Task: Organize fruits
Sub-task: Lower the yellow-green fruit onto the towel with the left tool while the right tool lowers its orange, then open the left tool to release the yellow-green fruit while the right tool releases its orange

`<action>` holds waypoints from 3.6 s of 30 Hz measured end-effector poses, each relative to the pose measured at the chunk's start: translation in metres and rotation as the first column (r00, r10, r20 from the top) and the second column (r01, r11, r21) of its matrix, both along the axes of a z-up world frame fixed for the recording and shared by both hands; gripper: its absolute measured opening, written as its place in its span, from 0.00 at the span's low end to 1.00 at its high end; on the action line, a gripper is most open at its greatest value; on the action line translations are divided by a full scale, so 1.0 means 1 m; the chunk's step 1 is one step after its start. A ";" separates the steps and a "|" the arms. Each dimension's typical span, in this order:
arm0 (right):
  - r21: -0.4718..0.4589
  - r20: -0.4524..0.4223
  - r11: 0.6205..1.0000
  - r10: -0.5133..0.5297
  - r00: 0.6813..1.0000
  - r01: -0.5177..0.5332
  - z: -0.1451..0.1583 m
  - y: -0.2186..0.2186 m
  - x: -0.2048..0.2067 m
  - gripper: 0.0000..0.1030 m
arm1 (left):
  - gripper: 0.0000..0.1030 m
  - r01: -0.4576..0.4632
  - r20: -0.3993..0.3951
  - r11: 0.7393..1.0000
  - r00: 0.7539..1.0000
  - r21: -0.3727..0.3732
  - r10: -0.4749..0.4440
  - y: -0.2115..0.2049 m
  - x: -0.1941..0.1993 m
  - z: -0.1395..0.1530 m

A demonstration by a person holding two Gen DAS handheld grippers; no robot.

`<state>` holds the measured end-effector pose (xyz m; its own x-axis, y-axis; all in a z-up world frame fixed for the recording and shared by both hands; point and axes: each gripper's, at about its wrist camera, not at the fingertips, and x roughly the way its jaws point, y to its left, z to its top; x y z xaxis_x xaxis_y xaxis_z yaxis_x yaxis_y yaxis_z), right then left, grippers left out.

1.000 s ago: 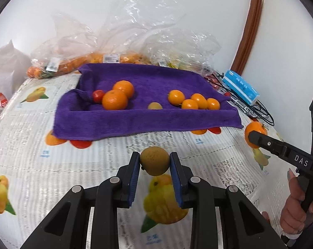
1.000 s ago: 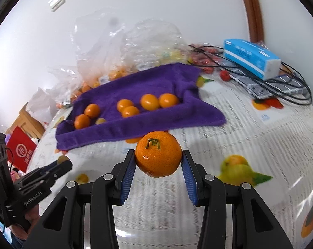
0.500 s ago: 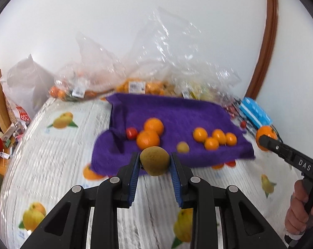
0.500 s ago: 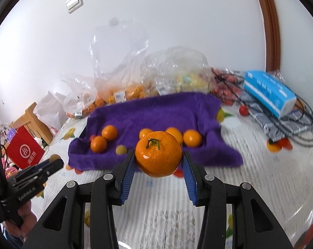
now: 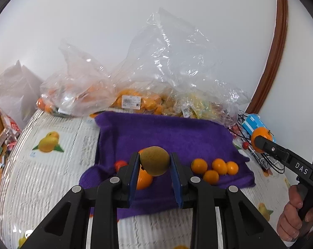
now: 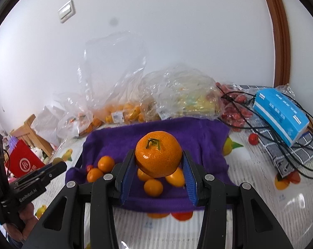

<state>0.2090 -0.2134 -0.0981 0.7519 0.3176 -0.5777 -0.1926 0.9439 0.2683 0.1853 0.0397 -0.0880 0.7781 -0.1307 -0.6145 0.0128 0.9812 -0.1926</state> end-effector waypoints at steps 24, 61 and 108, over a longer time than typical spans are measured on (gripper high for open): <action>-0.036 -0.028 0.996 -0.087 0.996 0.086 -0.045 -0.023 0.055 0.43 | 0.27 0.011 -0.036 0.994 0.999 -0.107 -0.015 -0.011 0.052 -0.055; -0.057 -0.087 0.997 -0.048 0.995 0.043 -0.087 0.005 0.068 0.43 | 0.27 0.082 -0.001 0.993 0.997 -0.080 -0.083 -0.029 0.054 -0.071; -0.085 0.012 0.992 -0.097 0.995 0.097 -0.063 0.005 0.045 0.54 | 0.38 0.031 0.023 0.996 0.999 -0.080 -0.029 -0.024 0.048 -0.060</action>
<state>0.2539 -0.2086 -0.1609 0.7816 0.1927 -0.5932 -0.1007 0.9776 0.1848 0.2329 0.0154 -0.1481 0.7858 -0.2026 -0.5843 0.0471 0.9617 -0.2700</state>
